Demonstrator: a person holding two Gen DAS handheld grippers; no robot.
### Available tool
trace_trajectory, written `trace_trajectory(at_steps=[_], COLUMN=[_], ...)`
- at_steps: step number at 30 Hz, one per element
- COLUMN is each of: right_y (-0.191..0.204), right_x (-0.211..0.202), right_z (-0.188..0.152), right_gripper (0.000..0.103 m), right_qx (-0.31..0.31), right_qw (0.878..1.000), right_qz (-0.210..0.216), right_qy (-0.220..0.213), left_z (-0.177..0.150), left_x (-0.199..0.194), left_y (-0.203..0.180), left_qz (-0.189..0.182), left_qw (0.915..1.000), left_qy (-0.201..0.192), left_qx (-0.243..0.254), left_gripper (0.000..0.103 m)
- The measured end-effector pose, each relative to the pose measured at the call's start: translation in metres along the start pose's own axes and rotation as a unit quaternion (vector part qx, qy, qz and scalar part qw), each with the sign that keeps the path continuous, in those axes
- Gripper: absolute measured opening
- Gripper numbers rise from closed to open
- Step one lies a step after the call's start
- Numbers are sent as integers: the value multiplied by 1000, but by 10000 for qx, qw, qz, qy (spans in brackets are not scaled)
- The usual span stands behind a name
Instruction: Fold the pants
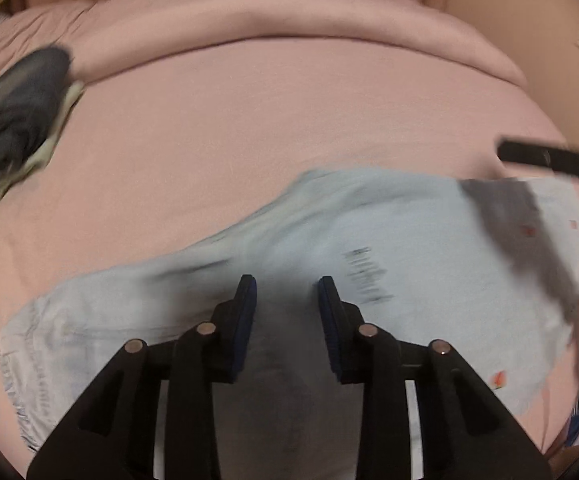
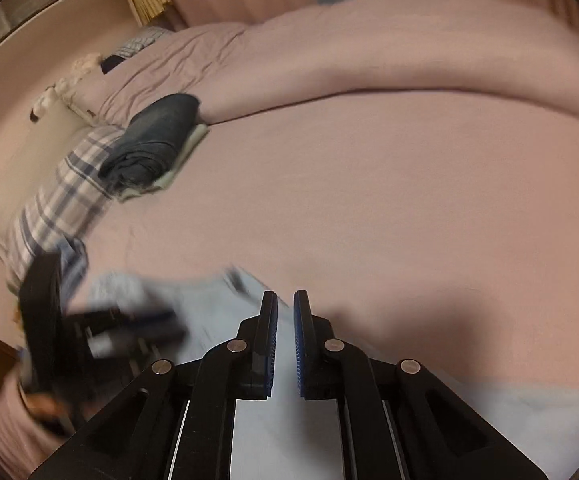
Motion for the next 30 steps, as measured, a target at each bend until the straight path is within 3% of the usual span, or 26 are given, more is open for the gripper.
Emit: trace_trajectory(at_steps=[4, 6, 9, 10, 11, 14, 16, 17, 19, 20, 21, 25, 30], right_y=[-49, -78, -126, -147, -163, -209, -236, -243, -245, -243, -241, -229, -222], right_x=[-41, -46, -63, -74, -83, -118, -148, -164, -199, -210, -221, -223, -188], right_z=[-60, -79, -103, -109, -114, -129, -144, -153, -175, -185, -196, -235, -253], right_gripper=[7, 8, 7, 7, 7, 7, 8, 8, 21, 38, 48, 49, 49], right_qx=[194, 442, 833, 1173, 1443, 1972, 2526, 2753, 3051, 3151, 3256, 3624, 3851], right_qw=[9971, 9950, 9879, 9861, 9826, 9612, 9443, 9388, 9296, 9265, 9235, 9190, 9151], right_qz=[-701, -796, -1263, -1165, -1170, -1920, -2069, -1980, -1739, -1615, -1438, -572, 157], right_qy=[228, 417, 327, 182, 70, -174, -410, -604, -1116, -1279, -1428, -1445, -1182], left_z=[10, 12, 19, 22, 23, 29, 32, 31, 29, 27, 28, 31, 26], left_x=[8, 21, 39, 42, 44, 44, 41, 38, 26, 19, 15, 4, 14], left_y=[-60, -83, -98, -98, -97, -99, -101, -104, -115, -124, -130, -171, -211], left_qz=[-455, -546, -286, -259, -270, -102, 77, 85, -98, -229, -355, -1248, -2164], left_qw=[9978, 9963, 9973, 9977, 9981, 9984, 9986, 9988, 9991, 9990, 9986, 9917, 9758], left_qy=[-19, 137, 151, 168, 203, 305, 364, 360, 271, 202, 150, 35, 317], left_qx=[483, 652, 656, 597, 520, 463, 371, 329, 302, 336, 374, 317, -18], left_gripper=[42, 43, 51, 52, 52, 53, 51, 51, 51, 51, 51, 56, 56])
Point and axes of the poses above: each gripper's, at about its wrist camera, not at the fingertips, and x roughly the way its jaws point, y to its left, z to its top, the point moved 1 cm from there along x, roughly the way its jaws point, and after that the axes turned 5 degrees about y, right-handed, at the moved point
